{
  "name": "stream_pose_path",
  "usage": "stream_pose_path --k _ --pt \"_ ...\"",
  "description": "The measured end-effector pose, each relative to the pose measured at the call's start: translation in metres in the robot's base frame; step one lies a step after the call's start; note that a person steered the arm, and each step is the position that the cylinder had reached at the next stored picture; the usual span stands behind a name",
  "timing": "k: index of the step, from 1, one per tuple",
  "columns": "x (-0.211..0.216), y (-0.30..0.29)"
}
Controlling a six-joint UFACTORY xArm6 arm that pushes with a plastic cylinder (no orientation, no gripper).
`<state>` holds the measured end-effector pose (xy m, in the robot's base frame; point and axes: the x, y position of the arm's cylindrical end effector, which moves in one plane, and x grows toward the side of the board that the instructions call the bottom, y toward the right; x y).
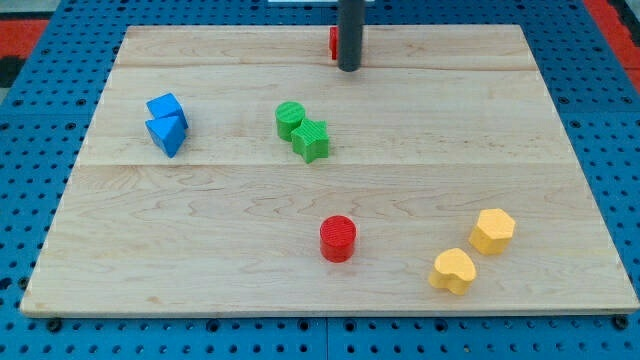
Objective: Move the red star towards the top center side of the board
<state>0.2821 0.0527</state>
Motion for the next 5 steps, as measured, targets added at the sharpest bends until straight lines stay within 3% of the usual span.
stream_pose_path --k 2,3,4,5 --pt "-0.036 0.018" --pt "-0.040 -0.003" --pt "-0.030 -0.007" --pt "0.016 -0.003"
